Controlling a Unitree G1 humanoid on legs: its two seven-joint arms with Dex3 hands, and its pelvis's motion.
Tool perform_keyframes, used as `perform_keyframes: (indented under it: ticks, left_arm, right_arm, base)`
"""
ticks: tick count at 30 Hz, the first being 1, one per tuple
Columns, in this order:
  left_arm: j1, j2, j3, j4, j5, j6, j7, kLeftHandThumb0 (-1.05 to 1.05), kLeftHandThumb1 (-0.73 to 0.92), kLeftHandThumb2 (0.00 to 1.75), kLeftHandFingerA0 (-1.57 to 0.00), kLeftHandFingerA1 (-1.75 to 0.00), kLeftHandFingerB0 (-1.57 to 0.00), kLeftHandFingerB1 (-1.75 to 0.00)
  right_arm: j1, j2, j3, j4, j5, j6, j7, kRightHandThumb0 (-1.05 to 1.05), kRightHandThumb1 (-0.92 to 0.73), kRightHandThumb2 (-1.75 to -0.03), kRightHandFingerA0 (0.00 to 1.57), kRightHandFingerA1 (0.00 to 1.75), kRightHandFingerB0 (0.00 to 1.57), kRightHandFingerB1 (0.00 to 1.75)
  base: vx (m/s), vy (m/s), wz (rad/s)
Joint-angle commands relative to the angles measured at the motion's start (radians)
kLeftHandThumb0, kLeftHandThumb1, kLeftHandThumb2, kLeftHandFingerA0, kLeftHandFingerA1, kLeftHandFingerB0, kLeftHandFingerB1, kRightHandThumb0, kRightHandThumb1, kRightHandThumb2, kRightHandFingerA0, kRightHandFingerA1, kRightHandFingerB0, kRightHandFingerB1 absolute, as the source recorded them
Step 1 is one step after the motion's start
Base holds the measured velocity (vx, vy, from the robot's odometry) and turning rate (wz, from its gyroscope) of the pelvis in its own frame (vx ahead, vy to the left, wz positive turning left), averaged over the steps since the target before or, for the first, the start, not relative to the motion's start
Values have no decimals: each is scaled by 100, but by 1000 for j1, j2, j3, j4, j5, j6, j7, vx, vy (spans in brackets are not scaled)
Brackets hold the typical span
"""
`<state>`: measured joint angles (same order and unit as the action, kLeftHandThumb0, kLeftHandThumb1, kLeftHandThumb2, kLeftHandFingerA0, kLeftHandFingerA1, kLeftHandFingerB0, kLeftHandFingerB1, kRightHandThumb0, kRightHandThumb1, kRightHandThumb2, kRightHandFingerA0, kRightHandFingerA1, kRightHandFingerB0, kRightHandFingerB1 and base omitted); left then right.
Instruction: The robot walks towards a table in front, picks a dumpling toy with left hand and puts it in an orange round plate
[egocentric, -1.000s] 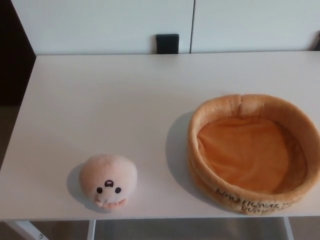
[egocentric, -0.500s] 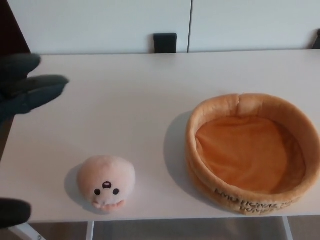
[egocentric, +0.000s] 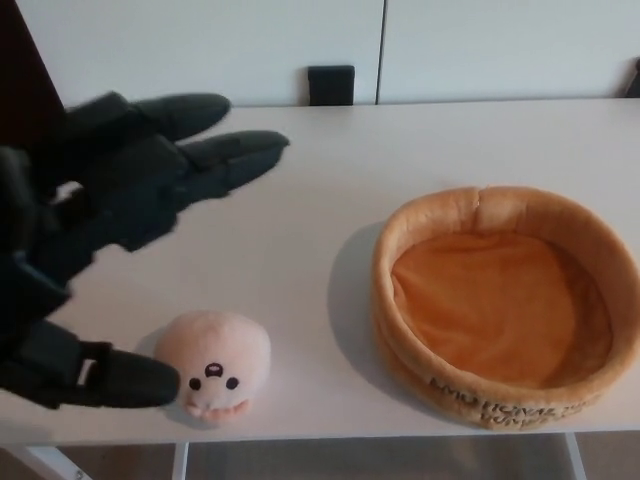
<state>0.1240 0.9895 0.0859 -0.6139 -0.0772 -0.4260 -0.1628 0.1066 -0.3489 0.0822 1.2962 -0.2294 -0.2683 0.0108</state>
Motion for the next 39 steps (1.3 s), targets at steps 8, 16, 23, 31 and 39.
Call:
perform_keyframes:
  ticks: [8,16,23,31,39]
  left_arm:
    - [-354,-190,-584,178,481,679,-445,-49,36,52,0,-25,0,-21]
    - [-400,-233,-677,217,534,776,-492,-12,33,66,0,-14,0,-23]
    - [-440,-264,-735,286,559,831,-516,-13,37,67,0,-8,0,-21]
    - [-467,-301,-789,402,611,902,-513,-64,34,55,0,-3,0,-16]
    - [-463,-280,-787,456,648,923,-507,-87,36,63,0,-2,0,-8]
  right_arm:
    - [5,-16,-2,13,-1,38,15,-32,-70,-61,66,44,39,33]
    - [-1,-15,9,9,-11,44,15,-42,-58,-80,58,56,32,44]
    - [-9,-16,6,7,-2,46,30,-41,-58,-79,57,56,32,43]
    - [-14,-14,8,12,-1,54,30,-31,-70,-61,64,63,36,32]
    - [-19,-12,14,10,-3,56,21,-28,-66,-60,62,86,36,32]
  base:
    - [0,0,0]
    - [0,0,0]
    - [0,0,0]
    - [0,0,0]
    - [0,0,0]
